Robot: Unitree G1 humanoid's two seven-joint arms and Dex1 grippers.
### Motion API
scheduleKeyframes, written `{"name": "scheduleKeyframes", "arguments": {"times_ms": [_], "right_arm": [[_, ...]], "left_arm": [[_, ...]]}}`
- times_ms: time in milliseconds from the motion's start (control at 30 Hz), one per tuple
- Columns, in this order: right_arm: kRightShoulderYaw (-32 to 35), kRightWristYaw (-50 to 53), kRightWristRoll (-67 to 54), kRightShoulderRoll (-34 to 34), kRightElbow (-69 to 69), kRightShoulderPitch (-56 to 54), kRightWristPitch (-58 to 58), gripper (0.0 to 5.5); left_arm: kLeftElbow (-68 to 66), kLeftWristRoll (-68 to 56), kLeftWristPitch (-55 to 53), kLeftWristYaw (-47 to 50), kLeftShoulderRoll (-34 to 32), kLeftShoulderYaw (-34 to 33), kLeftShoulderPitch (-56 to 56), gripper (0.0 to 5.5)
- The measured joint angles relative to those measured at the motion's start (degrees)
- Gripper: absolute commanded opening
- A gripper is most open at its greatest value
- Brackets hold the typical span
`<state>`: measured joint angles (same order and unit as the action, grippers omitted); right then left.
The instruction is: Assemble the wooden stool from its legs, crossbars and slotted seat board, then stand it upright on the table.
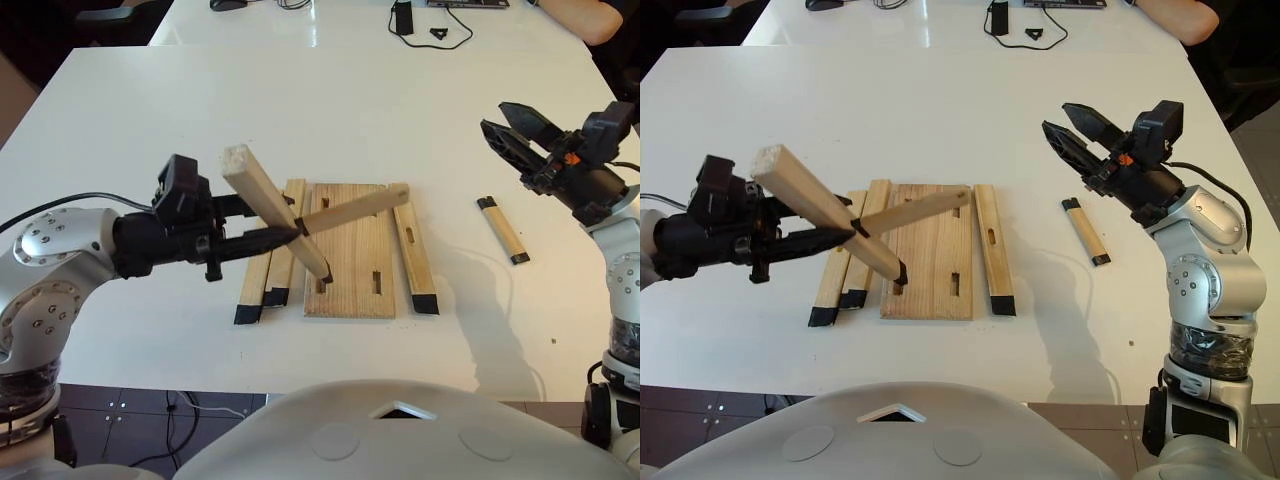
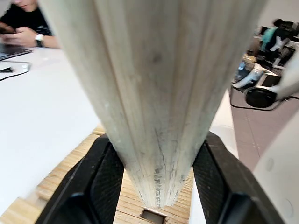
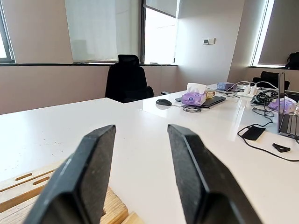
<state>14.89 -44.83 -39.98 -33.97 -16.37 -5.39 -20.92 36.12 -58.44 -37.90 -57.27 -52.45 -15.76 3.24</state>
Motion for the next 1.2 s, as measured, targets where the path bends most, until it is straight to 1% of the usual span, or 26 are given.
{"name": "scheduleKeyframes", "arguments": {"times_ms": [167,367,700,933,1200], "right_arm": [[-2.6,-1.2,2.2,0.1,1.6,-0.2,0.1,2.04],[-3.9,-2.4,5.2,-0.1,3.8,-0.7,0.7,2.04],[-4.6,-3.9,7.5,-0.1,5.8,-2.0,1.5,2.04],[-5.6,-4.2,8.8,0.0,7.0,-2.1,2.7,2.04],[-5.7,-4.2,9.8,0.1,8.1,-2.1,3.6,2.04]], "left_arm": [[0.5,6.5,3.9,-2.6,0.3,2.6,2.0,2.04],[-0.4,8.5,6.1,-4.9,0.3,3.3,1.9,2.04],[-2.2,12.9,12.5,-9.5,0.2,8.0,1.1,2.04],[-8.1,15.7,13.1,-12.6,-1.1,11.0,-2.5,2.04],[-9.1,15.9,13.4,-13.2,-1.1,11.2,-2.7,2.04]]}}
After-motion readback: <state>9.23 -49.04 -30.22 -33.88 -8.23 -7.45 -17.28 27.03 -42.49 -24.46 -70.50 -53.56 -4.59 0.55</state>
